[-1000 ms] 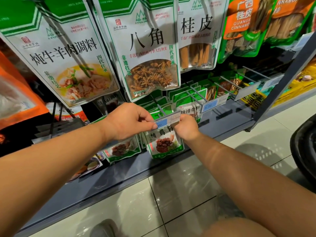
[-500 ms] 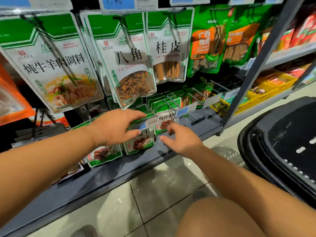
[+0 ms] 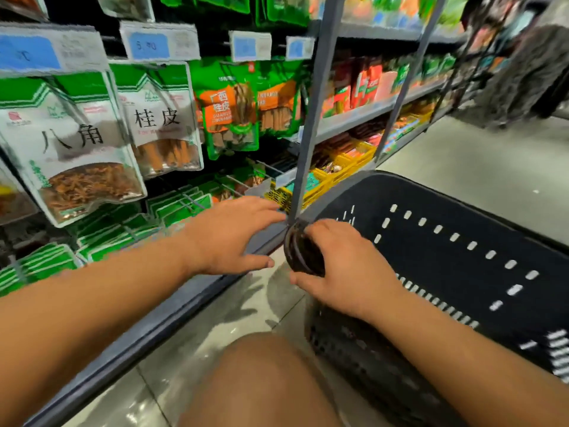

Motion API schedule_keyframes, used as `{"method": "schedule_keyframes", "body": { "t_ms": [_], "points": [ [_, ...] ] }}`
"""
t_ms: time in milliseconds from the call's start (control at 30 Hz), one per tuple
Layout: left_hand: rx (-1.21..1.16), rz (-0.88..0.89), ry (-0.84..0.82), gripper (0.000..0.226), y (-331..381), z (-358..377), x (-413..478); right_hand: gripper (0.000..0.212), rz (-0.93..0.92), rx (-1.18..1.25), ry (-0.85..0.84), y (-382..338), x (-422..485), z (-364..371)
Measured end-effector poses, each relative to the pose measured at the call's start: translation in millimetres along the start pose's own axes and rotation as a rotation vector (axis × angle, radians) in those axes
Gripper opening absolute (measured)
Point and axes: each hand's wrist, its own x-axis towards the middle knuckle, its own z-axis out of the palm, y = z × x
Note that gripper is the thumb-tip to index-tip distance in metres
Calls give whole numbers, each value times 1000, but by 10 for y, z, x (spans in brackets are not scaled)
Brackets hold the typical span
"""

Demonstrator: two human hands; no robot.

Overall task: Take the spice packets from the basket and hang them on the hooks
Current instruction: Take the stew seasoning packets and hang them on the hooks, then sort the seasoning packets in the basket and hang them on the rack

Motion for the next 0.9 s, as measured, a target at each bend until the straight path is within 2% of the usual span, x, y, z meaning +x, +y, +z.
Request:
{"method": "schedule_keyframes", "body": {
  "t_ms": [100, 233, 333, 467, 633, 900],
  "points": [
    [-5, 193, 47, 83, 272, 68, 425, 85, 173, 2, -140, 319, -360, -56],
    [-28, 341, -89, 71, 472, 261, 784, 52, 194, 100, -319, 522, -558, -20],
    [-47, 284, -154, 60, 405, 351, 810, 43, 145, 171, -319, 566, -479, 10],
    [-116, 261, -115, 60, 205, 343, 733, 40, 121, 213, -291, 490, -309, 65],
    [-166, 226, -132, 55, -98, 311, 518, 33, 57, 379, -292, 382, -68, 138],
    [-236, 205, -174, 47, -409, 210, 234, 18, 132, 913, -406, 298, 155, 277]
  ]
}}
